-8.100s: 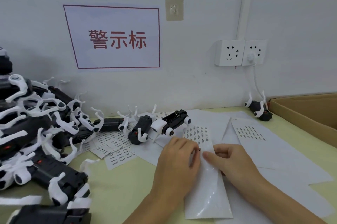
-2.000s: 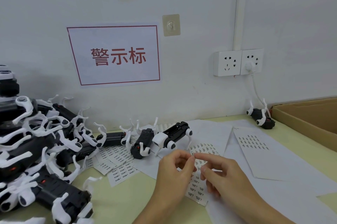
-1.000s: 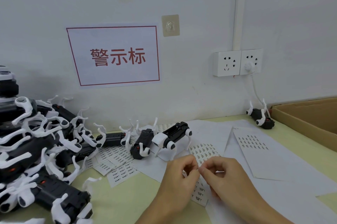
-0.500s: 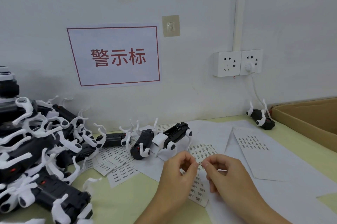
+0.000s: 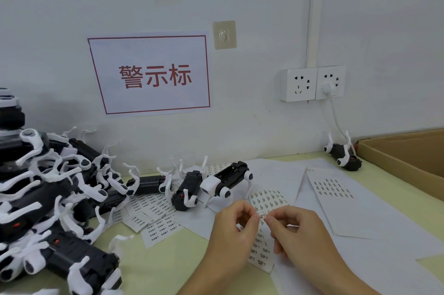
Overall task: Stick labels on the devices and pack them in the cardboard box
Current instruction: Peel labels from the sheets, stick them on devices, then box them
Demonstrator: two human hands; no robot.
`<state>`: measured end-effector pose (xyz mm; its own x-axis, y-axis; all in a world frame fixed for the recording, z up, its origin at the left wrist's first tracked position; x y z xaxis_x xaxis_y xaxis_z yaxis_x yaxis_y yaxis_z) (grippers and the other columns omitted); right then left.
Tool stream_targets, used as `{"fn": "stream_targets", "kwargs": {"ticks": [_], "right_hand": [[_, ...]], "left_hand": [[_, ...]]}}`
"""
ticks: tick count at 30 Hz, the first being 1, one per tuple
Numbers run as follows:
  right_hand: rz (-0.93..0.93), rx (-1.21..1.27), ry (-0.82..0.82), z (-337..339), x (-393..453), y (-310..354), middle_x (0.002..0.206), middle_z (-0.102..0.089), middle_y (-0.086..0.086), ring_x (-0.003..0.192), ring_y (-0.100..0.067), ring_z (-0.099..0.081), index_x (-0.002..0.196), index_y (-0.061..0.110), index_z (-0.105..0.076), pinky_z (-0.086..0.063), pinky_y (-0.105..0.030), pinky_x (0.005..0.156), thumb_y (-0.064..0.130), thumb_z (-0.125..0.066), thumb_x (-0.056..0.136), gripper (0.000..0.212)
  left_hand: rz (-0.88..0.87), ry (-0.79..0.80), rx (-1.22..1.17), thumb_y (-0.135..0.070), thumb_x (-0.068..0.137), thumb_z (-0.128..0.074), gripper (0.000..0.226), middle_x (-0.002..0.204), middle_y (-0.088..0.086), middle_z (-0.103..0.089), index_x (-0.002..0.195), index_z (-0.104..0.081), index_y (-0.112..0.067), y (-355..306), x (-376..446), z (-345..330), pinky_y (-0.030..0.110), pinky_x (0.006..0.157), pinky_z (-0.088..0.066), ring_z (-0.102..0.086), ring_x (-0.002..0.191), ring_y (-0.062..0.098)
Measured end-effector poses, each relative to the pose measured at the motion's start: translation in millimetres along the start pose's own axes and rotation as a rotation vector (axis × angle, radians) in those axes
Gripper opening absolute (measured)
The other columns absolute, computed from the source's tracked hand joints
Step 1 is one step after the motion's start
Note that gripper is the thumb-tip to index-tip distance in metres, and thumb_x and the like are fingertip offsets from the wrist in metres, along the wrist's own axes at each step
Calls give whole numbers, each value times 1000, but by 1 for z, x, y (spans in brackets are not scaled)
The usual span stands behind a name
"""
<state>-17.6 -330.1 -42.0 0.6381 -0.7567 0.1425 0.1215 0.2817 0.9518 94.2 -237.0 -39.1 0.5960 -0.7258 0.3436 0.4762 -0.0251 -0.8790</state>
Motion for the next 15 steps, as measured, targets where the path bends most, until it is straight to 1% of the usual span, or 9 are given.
{"fn": "stream_targets", "kwargs": {"ticks": [3, 6, 11, 13, 15], "right_hand": [[7, 1, 7, 0, 0, 1, 55, -66, 2, 46, -9, -61, 76, 18, -72, -43, -18, 43, 17, -69, 91, 15], [26, 3, 16, 0, -1, 3, 56, -65, 4, 47, -10, -61, 75, 18, -72, -44, -18, 46, 18, -68, 91, 16], [70, -31, -13, 1, 0, 4, 57, -66, 2, 46, -12, -62, 71, 19, -70, -40, -15, 44, 12, -70, 89, 18], [123, -73, -66, 5, 0, 5, 61, -68, 4, 50, -12, -61, 69, 21, -69, -43, -15, 48, 12, -71, 87, 20], [182, -104, -137, 10, 2, 7, 65, -68, 8, 59, -8, -60, 68, 23, -68, -45, -13, 55, 13, -71, 86, 21]], "left_hand": [[-4, -2, -6, -4, 93, -60, 24, 63, -8, -57, 72, -59, -17, 2, 1, 0, 28, 63, -44, -51, 63, 6], [-10, 0, 0, -5, 93, -61, 23, 63, -9, -57, 72, -60, -16, 4, 2, -1, 27, 62, -42, -50, 63, 6], [-13, 9, 23, -8, 92, -62, 25, 64, -9, -58, 71, -60, -20, 7, 1, -2, 22, 60, -41, -51, 63, 4], [-14, 11, 40, -8, 92, -62, 24, 65, -8, -60, 71, -61, -21, 7, 1, -2, 20, 60, -42, -53, 63, 4], [-19, 6, 75, -8, 91, -62, 23, 66, -8, -62, 72, -63, -21, 6, 1, -3, 18, 61, -43, -55, 63, 2]]}}
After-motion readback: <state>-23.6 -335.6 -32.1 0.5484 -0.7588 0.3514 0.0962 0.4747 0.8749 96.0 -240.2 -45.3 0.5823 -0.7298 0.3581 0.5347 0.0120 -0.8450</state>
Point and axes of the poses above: each hand's wrist, its own x-axis towards the middle knuckle, its own z-axis out of the back of the hand, y = z × x, the point moved 5 cm from there along x, towards the middle knuckle
